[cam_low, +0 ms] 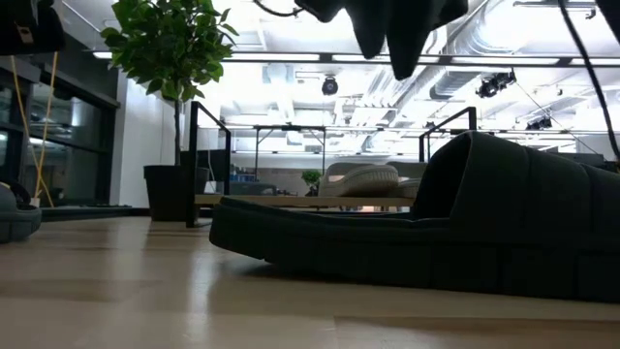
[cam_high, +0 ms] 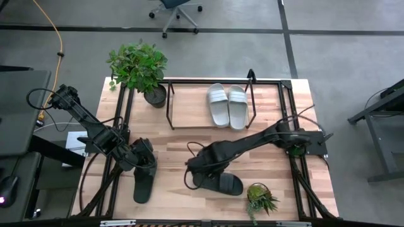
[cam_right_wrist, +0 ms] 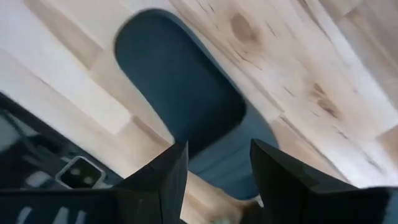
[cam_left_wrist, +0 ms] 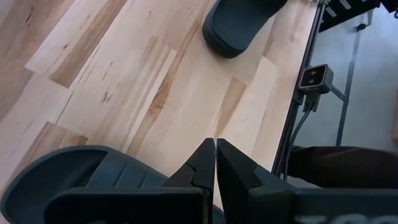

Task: Pick and place slides into the shelf
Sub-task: Put the right black slipper on the shelf

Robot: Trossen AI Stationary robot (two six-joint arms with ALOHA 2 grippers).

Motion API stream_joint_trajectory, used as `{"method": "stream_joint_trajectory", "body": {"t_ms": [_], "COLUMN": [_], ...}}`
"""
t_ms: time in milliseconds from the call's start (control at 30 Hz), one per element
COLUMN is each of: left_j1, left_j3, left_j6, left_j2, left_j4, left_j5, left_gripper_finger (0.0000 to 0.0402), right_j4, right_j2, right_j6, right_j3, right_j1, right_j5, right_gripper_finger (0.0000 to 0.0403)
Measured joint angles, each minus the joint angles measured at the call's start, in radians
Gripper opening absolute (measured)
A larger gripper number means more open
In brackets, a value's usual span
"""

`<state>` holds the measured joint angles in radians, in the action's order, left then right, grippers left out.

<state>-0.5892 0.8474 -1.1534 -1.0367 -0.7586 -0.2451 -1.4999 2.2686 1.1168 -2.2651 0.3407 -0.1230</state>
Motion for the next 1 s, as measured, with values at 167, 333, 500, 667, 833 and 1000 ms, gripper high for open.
{"method": "stream_joint_trajectory", "body": {"t_ms": [167, 333, 500, 667, 833, 1000], "left_j1": [0.0, 0.0, 0.0, 0.0, 0.0, 0.0], "left_j3": [0.0, 0.0, 0.0, 0.0, 0.0, 0.0], "left_j6": [0.005, 0.007, 0.01, 0.031, 0.033, 0.033], "left_j2": [0.0, 0.0, 0.0, 0.0, 0.0, 0.0], "left_j4": [0.0, -0.003, -0.006, -0.007, -0.007, -0.007], "left_j5": [0.001, 0.002, -0.001, -0.001, -0.001, 0.0], "left_gripper_finger": [0.0005, 0.0005, 0.0005, 0.0005, 0.0005, 0.0005], "right_j4": [-0.028, -0.034, -0.03, -0.049, -0.072, -0.071], "right_j2": [0.074, 0.092, 0.116, 0.129, 0.136, 0.17], "right_j6": [-0.034, 0.008, 0.065, 0.116, 0.136, 0.135], "right_j3": [-0.066, -0.045, -0.044, -0.043, -0.043, -0.043], "right_j1": [0.0, 0.001, 0.011, 0.017, 0.022, 0.031], "right_j5": [-0.028, -0.085, -0.061, -0.001, 0.018, -0.011], "right_gripper_finger": [0.0165, 0.0165, 0.0165, 0.0165, 0.0165, 0.0165]}}
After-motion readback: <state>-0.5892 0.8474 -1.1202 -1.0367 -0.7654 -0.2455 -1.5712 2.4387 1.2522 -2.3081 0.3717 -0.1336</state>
